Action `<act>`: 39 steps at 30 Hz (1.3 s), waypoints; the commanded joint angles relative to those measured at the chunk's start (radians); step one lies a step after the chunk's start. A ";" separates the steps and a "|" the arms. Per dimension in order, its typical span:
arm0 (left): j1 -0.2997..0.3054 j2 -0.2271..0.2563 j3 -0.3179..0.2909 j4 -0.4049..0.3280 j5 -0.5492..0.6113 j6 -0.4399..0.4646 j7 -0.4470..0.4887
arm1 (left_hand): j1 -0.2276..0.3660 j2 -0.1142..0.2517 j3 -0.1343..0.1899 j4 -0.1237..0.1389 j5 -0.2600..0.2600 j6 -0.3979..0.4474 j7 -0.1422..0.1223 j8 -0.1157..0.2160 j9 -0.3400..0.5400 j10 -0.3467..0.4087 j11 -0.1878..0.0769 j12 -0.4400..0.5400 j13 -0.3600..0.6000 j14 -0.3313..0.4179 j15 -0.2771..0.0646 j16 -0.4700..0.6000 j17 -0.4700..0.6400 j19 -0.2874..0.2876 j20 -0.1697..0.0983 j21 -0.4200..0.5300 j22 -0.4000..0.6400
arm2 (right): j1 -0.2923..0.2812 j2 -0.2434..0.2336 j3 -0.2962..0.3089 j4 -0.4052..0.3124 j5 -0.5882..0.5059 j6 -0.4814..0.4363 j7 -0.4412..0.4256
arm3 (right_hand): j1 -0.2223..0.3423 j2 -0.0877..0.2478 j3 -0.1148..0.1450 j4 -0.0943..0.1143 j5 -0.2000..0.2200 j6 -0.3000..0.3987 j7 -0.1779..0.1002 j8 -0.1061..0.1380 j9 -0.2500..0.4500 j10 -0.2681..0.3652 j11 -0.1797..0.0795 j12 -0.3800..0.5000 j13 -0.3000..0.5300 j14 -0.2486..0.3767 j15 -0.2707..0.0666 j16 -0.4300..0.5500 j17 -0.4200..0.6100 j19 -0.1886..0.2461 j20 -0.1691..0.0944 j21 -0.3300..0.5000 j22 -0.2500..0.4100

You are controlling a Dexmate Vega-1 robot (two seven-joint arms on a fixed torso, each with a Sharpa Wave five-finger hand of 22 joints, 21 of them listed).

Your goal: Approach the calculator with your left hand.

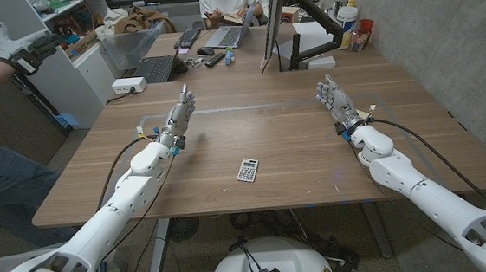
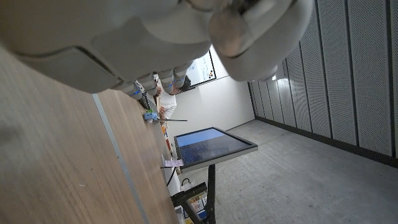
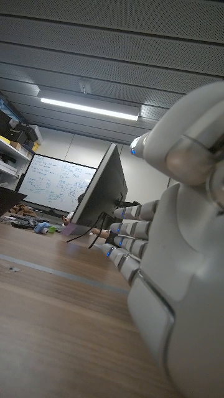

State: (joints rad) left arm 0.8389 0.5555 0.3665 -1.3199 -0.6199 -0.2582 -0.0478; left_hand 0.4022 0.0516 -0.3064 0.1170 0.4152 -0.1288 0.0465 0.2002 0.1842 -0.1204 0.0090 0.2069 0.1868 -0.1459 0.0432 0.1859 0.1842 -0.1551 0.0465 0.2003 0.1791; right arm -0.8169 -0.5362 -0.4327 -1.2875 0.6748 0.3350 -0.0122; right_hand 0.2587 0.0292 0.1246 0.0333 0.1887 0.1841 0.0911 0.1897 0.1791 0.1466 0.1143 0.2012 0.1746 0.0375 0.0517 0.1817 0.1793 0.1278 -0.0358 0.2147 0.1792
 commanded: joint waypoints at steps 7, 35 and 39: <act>0.006 0.017 0.005 -0.024 0.038 -0.037 0.003 | 0.019 0.003 0.003 -0.010 0.009 -0.005 0.002 -0.003 0.003 -0.009 0.008 -0.002 0.004 -0.009 0.008 0.000 0.003 -0.005 0.022 0.001 0.006 | 0.009 -0.009 -0.014 -0.002 0.001 -0.002 -0.012 | 0.003 0.007 0.002 -0.004 0.007 0.002 -0.007 0.003 0.005 0.006 -0.005 0.003 0.005 0.000 0.007 0.004 0.001 0.010 -0.006 -0.001 0.005; 0.025 0.061 0.018 -0.075 0.120 -0.055 0.053 | 0.108 0.055 0.042 -0.046 0.007 0.028 -0.037 0.006 0.004 -0.001 0.009 0.001 0.006 0.004 0.026 0.004 0.002 0.010 0.060 0.008 0.007 | 0.022 -0.015 -0.017 0.015 0.008 -0.002 0.004 | 0.003 0.011 0.001 -0.007 0.007 0.008 -0.023 0.004 0.006 0.005 -0.014 0.003 0.005 0.002 0.004 0.004 0.002 0.011 -0.008 -0.004 0.005; 0.033 0.070 0.018 -0.089 0.130 -0.055 0.060 | 0.116 0.056 0.044 -0.050 0.006 0.025 -0.038 0.004 0.004 -0.002 0.006 0.001 0.006 0.002 0.027 0.004 0.002 0.011 0.062 0.009 0.007 | 0.024 -0.014 -0.018 0.017 0.008 0.001 0.008 | 0.003 0.011 0.001 -0.007 0.007 0.008 -0.024 0.004 0.006 0.006 -0.015 0.003 0.005 0.002 0.003 0.004 0.002 0.011 -0.008 -0.004 0.005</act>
State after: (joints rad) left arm 0.8576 0.6061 0.3832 -1.3825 -0.5129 -0.3102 -0.0053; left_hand 0.5064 0.1052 -0.2619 0.0727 0.4230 -0.0945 0.0124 0.2002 0.1838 -0.1186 0.0217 0.2069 0.1886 -0.1385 0.0679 0.1859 0.1839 -0.1435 0.0986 0.2002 0.1840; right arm -0.7969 -0.5495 -0.4484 -1.2764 0.6812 0.3352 -0.0121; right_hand 0.2587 0.0292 0.1245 0.0334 0.1887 0.1894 0.0748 0.1897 0.1790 0.1519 0.1090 0.2012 0.1744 0.0375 0.0516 0.1817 0.1791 0.1313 -0.0394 0.2118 0.1791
